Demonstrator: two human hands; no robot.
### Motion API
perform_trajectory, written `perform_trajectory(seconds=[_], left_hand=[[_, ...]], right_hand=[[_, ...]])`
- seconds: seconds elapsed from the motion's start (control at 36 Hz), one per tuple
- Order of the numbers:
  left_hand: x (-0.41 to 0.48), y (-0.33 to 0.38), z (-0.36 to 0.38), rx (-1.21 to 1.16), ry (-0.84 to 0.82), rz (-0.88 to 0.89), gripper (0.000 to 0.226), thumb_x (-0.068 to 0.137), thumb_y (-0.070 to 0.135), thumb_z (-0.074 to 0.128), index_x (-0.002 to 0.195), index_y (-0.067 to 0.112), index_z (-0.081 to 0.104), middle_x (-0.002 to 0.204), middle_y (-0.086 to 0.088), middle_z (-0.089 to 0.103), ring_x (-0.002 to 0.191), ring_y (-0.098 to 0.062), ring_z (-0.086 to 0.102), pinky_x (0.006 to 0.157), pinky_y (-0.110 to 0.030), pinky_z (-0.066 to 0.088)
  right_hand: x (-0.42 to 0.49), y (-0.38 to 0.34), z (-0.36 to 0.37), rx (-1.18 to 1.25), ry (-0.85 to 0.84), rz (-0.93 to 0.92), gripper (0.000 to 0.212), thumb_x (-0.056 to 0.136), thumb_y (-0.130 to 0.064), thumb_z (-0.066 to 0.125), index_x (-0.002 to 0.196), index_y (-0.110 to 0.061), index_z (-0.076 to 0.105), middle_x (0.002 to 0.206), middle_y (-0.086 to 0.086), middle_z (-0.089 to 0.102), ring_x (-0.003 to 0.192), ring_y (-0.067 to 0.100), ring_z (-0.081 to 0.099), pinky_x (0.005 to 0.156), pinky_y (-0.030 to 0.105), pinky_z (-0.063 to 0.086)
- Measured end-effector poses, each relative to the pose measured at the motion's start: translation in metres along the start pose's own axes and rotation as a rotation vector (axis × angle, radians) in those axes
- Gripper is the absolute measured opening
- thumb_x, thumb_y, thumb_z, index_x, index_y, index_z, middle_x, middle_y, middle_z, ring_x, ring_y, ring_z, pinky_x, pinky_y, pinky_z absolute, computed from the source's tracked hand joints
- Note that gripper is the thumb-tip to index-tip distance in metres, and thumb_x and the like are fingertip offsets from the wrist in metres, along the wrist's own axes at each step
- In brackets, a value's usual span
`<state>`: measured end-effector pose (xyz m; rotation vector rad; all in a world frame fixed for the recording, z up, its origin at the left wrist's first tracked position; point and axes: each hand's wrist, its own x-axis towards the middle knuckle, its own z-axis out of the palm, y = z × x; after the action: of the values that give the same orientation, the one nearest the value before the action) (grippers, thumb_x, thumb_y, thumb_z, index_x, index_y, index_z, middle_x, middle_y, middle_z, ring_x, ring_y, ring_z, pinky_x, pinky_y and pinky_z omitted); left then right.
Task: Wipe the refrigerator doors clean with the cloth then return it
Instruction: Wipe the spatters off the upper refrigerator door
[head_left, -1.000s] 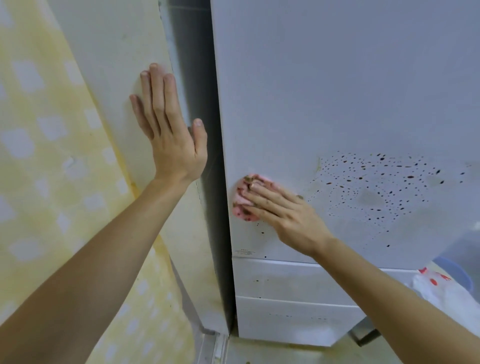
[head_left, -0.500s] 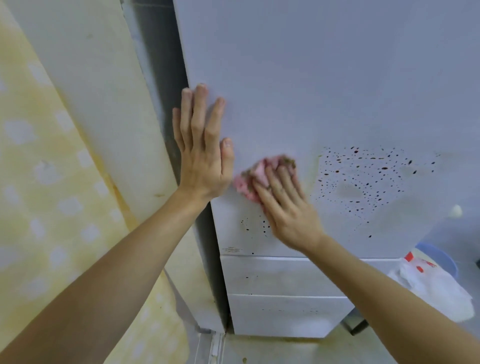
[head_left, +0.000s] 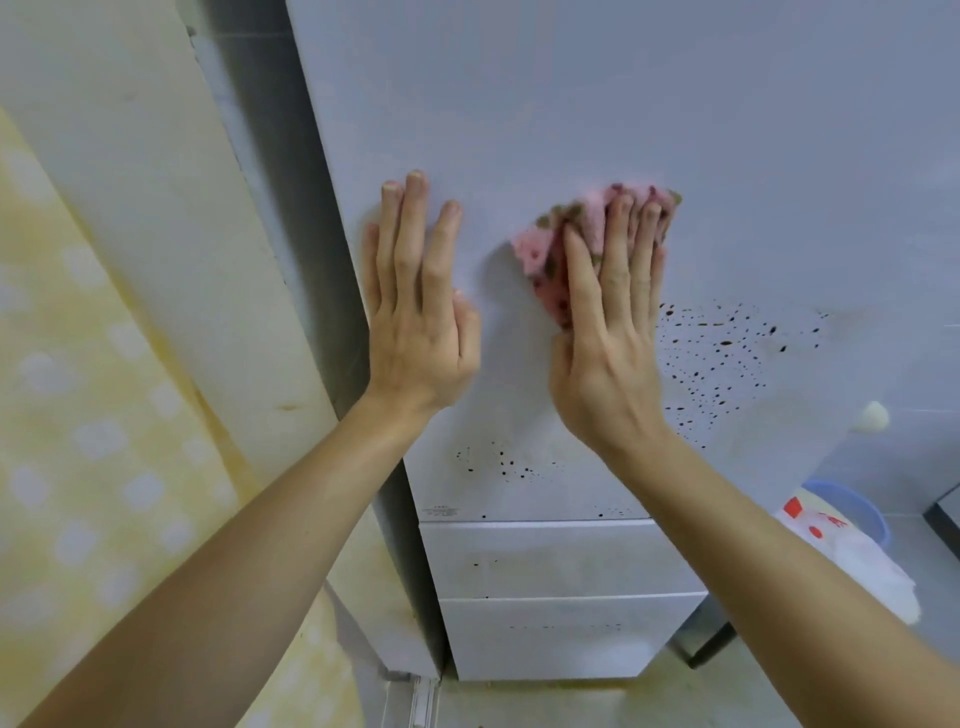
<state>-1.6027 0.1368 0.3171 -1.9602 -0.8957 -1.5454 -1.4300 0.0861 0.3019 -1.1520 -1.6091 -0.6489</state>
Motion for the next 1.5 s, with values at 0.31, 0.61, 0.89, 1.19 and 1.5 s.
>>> perform_trajectory(seconds=[0.31,0.61,0.89,1.19,1.5], left_hand=[[0.001,0.006,0.008,0.136,-0.019,0.057,0.068,0.092,0.006,0.052,0.158,-0.001,0.035,0.164,-0.029,0.034,0.155,-0.045,0.025,0.13,-0.056,0.011],[0.004,0.02,0.007,0.172,-0.029,0.003,0.077,0.085,0.001,0.058,0.156,-0.005,0.03,0.164,-0.033,0.028,0.155,-0.049,0.02,0.131,-0.056,0.006],[0.005,0.047,0.023,0.184,-0.017,0.028,0.077,0.08,-0.006,0.058,0.153,-0.001,0.034,0.162,-0.03,0.031,0.154,-0.047,0.022,0.129,-0.059,0.015],[0.0,0.058,0.036,0.207,-0.022,0.028,0.079,0.079,-0.006,0.056,0.155,0.001,0.034,0.163,-0.029,0.032,0.155,-0.049,0.02,0.129,-0.06,0.01],[0.002,0.068,0.044,0.201,-0.018,0.068,0.077,0.083,0.003,0.054,0.156,0.007,0.034,0.165,-0.02,0.028,0.157,-0.04,0.021,0.13,-0.057,0.012]], right_hand=[[-0.124,0.039,0.033,-0.217,-0.237,-0.157,0.084,0.098,-0.026,0.052,0.168,-0.016,0.007,0.174,0.014,-0.011,0.161,0.038,-0.006,0.131,0.052,-0.002],[-0.094,0.05,0.006,-0.164,-0.148,-0.058,0.073,0.102,-0.021,0.052,0.165,-0.009,0.016,0.172,0.014,0.004,0.162,0.035,-0.006,0.132,0.05,0.001],[-0.043,0.044,-0.002,-0.069,-0.022,-0.023,0.086,0.084,-0.001,0.054,0.163,-0.005,0.019,0.168,0.024,0.007,0.159,0.041,-0.007,0.13,0.056,0.002],[-0.145,0.097,-0.004,-0.157,-0.251,-0.174,0.082,0.091,-0.013,0.067,0.162,-0.008,0.024,0.171,0.016,0.013,0.162,0.036,0.002,0.132,0.051,0.004],[-0.026,0.075,-0.023,-0.018,0.024,0.027,0.085,0.088,-0.007,0.054,0.165,-0.005,0.017,0.17,0.023,0.005,0.16,0.04,-0.009,0.13,0.054,-0.002]])
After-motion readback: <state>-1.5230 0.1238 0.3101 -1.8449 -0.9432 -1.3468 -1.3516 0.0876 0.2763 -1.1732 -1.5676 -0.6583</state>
